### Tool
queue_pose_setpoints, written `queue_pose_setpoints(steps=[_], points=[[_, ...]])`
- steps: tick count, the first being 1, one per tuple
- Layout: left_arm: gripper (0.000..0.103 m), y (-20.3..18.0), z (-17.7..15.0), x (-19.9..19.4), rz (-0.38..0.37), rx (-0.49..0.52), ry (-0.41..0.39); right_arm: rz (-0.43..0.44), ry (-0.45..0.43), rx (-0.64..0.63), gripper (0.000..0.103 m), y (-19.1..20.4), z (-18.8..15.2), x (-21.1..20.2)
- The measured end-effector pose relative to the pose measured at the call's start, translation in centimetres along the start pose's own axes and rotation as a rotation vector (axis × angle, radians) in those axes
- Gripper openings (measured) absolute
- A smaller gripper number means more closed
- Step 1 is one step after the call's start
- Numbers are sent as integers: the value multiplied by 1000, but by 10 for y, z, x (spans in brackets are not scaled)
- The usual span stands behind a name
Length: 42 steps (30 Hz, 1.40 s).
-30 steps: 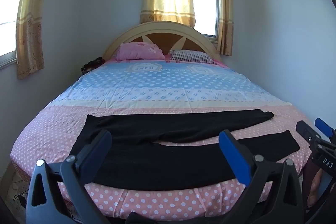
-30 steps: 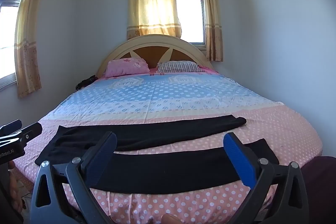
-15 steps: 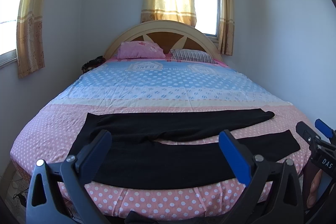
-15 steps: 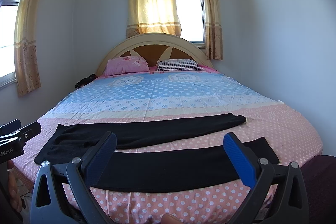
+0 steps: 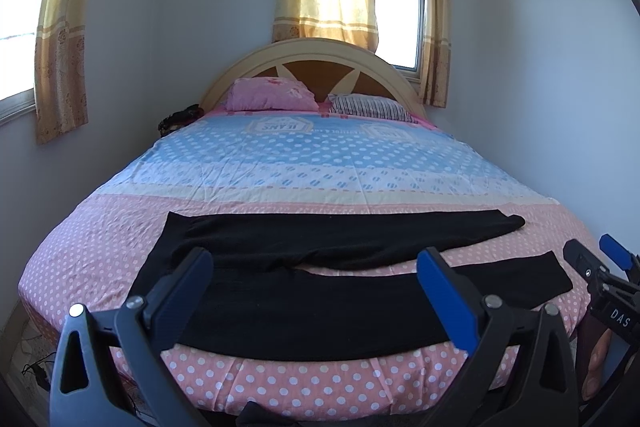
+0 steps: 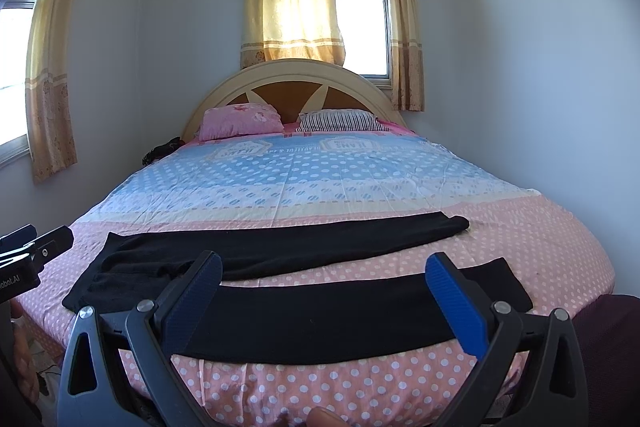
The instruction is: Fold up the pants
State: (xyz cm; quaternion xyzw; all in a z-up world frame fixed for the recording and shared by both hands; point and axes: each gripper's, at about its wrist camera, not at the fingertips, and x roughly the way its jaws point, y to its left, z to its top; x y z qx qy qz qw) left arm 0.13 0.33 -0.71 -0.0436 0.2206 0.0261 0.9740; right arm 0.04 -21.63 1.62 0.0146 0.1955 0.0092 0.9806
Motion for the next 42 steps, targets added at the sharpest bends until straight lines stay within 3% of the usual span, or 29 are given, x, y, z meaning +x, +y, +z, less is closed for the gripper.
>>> queue_pose_setpoints(steps=[42], points=[[103, 7, -9, 6, 2, -11, 14, -3, 27, -3, 102, 1, -5, 6]])
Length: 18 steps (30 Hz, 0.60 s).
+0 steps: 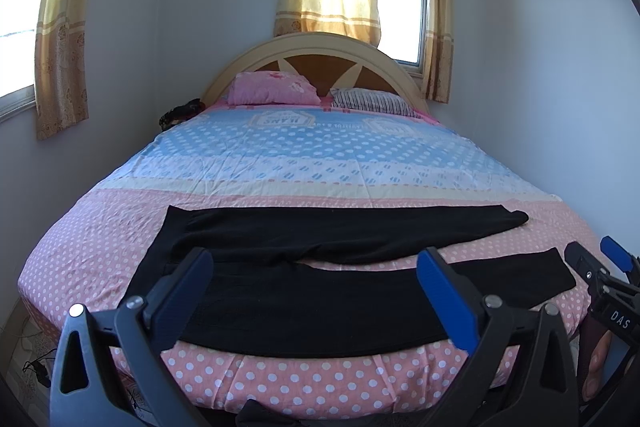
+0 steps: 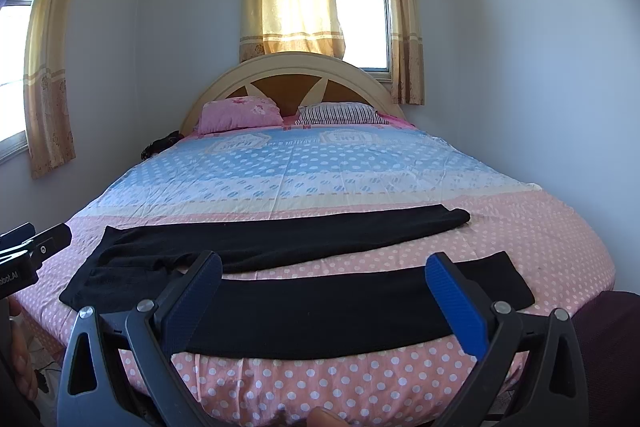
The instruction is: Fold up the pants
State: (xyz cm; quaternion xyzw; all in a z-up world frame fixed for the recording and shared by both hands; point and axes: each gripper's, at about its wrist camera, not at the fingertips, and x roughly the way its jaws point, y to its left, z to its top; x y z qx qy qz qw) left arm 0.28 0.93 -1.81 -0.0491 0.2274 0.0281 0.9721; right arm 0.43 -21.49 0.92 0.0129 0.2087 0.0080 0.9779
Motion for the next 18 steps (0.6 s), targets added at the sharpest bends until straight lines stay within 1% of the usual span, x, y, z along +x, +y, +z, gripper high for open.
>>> queue_pose_setpoints(steps=[7, 11, 14, 16, 18], points=[[103, 2, 0, 3, 2, 1, 9, 0, 9, -1, 102, 1, -2, 3], [103, 7, -1, 16, 20, 16, 21, 18, 13, -18, 102, 0, -6, 10], [103, 26, 2, 38, 87, 10, 44, 68, 21, -13, 102, -4, -13, 20], [103, 50, 6, 57, 162, -8, 56, 68, 52, -10, 102, -7, -18, 34], [103, 76, 12, 78, 209, -37, 76, 65, 88, -22, 102, -10, -23, 50]])
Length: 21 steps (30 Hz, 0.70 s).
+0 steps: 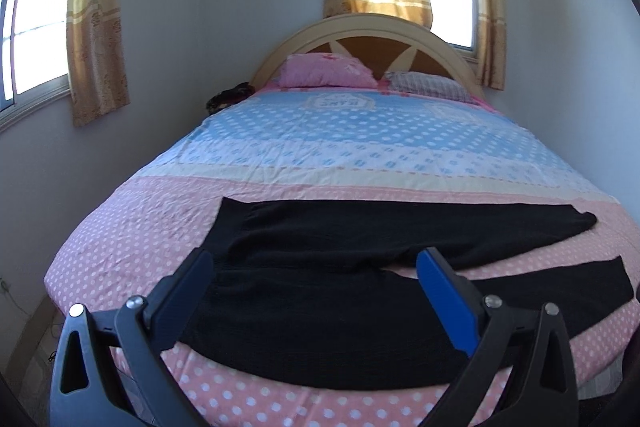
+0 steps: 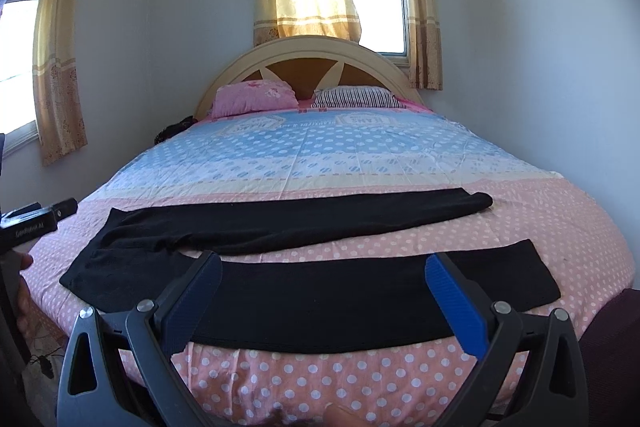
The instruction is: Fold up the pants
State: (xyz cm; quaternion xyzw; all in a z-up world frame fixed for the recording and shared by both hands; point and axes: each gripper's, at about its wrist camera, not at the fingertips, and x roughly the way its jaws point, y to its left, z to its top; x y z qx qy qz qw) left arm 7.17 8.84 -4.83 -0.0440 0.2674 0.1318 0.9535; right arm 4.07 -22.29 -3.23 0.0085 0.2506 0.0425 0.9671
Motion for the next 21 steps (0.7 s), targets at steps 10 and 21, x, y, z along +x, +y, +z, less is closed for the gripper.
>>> queue_pose_setpoints(steps=[10, 21], points=[[103, 89, 30, 132, 173, 23, 168, -111, 87, -75, 102, -49, 2, 81], [91, 102, 41, 242, 32, 54, 313, -123, 247, -23, 80, -113, 18, 159]])
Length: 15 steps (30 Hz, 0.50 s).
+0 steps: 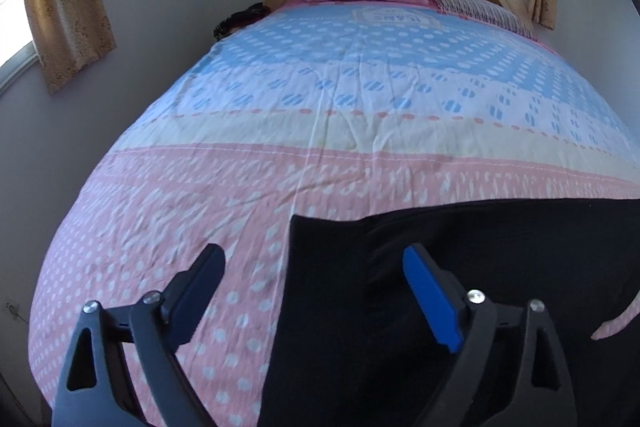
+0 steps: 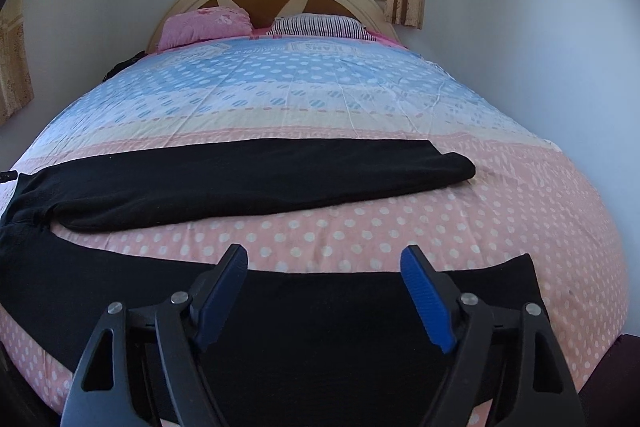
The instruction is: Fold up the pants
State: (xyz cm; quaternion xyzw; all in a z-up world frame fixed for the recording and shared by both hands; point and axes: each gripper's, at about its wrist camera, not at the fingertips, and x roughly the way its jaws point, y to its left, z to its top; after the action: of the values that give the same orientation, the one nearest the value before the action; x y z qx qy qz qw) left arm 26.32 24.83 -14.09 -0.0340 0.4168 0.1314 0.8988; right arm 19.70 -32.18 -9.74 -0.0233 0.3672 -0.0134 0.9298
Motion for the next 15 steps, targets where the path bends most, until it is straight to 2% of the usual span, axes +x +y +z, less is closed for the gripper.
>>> queue_pose_setpoints(steps=[1, 3, 5, 10, 11, 13, 15], points=[[91, 1, 4, 8, -21, -3, 17, -5, 4, 2, 80, -2, 2, 4], [83, 1, 8, 21, -57, -14, 41, 1, 11, 11, 78, -9, 8, 12], [69, 3, 10, 33, -65, -19, 69, 12, 18, 33, 71, -15, 13, 19], [61, 15, 3, 46, -127, -77, 105, 15, 26, 83, 71, -37, 30, 37], [55, 15, 2, 48, -135, -77, 107, 13, 28, 87, 70, -42, 34, 42], [50, 15, 1, 48, -158, -73, 99, 9, 40, 97, 63, -51, 41, 51], [48, 16, 3, 49, -166, -69, 100, 9, 58, 137, 61, -65, 49, 61]])
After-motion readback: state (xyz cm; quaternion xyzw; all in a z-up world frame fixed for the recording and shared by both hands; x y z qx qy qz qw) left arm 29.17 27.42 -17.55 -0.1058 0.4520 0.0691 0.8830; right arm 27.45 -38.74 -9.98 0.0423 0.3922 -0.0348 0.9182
